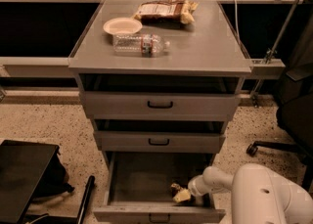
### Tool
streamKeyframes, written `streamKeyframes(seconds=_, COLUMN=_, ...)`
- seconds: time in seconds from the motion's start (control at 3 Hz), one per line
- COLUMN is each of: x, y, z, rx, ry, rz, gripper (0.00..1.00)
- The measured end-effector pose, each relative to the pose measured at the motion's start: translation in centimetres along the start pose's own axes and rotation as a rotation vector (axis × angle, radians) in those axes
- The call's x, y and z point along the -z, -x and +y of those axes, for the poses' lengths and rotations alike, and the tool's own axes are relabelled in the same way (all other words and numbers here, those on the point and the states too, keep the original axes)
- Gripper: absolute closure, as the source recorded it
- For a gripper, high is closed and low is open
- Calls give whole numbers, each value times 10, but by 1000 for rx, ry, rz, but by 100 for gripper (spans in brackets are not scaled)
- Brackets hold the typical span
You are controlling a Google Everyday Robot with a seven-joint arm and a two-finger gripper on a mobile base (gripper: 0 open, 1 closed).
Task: Place orange can into bottom drawer
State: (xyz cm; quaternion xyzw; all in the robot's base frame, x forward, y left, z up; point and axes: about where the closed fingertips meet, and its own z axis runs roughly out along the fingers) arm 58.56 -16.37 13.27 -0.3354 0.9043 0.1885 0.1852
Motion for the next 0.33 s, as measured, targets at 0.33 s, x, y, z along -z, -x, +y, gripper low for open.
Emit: streamKeyframes(seconds=0.33, x=0, y=0, z=0, rx=0, ry=0, rz=0, gripper=0)
